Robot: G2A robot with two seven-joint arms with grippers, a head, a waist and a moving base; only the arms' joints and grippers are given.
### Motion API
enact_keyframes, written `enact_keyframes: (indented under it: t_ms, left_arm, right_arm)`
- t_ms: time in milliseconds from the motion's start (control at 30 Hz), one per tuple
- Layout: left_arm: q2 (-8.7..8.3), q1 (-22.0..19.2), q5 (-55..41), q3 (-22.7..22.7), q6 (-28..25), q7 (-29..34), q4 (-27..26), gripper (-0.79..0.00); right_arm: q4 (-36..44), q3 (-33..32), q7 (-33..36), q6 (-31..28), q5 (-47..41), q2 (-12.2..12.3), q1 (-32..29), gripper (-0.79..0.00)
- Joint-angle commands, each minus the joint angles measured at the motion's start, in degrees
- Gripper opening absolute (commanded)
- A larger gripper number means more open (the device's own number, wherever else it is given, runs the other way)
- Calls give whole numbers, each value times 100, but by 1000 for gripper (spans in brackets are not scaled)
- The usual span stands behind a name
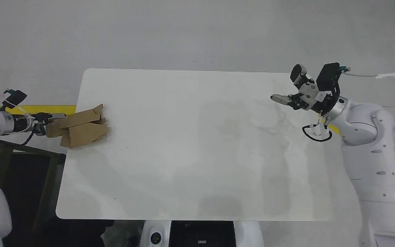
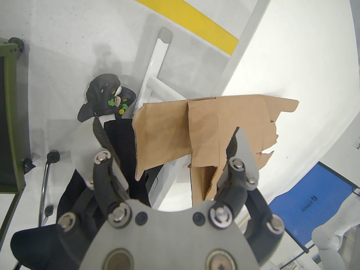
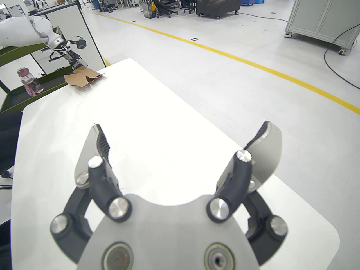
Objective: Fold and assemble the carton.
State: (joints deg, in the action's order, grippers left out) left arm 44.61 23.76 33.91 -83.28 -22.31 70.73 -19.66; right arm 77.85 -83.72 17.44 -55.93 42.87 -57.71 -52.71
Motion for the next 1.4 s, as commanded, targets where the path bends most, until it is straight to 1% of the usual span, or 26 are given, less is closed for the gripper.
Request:
enact_keyframes:
  t_ms: [0,400,600,733,800,933,1000,1067,1200,1367]
  left_arm:
    - [-6,-29,-13,20,-13,8,43,-785]
    - [-60,-199,-225,56,-128,83,193,-785]
    - [-100,-344,-786,-102,-372,356,157,-785]
    - [-123,-419,-1294,-247,-552,528,43,-785]
    - [-122,-427,-1600,-301,-547,577,-83,-785]
    - [-105,-289,-2128,-280,-527,597,-569,-785]
    - [-98,-159,-2473,-253,-466,659,-904,-785]
    - [-97,14,-2963,-240,-333,792,-1320,-785]
    - [-155,432,-3788,-265,-126,998,-2237,-785]
    - [-211,957,-4478,-215,-45,1079,-3399,-785]
  right_arm:
    - [0,0,0,0,0,0,0,0]
    - [0,0,0,0,0,0,0,0]
    - [0,0,0,0,0,0,0,0]
    - [0,0,0,0,0,0,0,0]
    - [0,0,0,0,0,0,0,0]
    - [0,0,0,0,0,0,0,0]
    - [0,0,0,0,0,0,0,0]
    - [0,0,0,0,0,0,0,0]
    - [0,0,0,0,0,0,0,0]
    - [0,0,0,0,0,0,0,0]
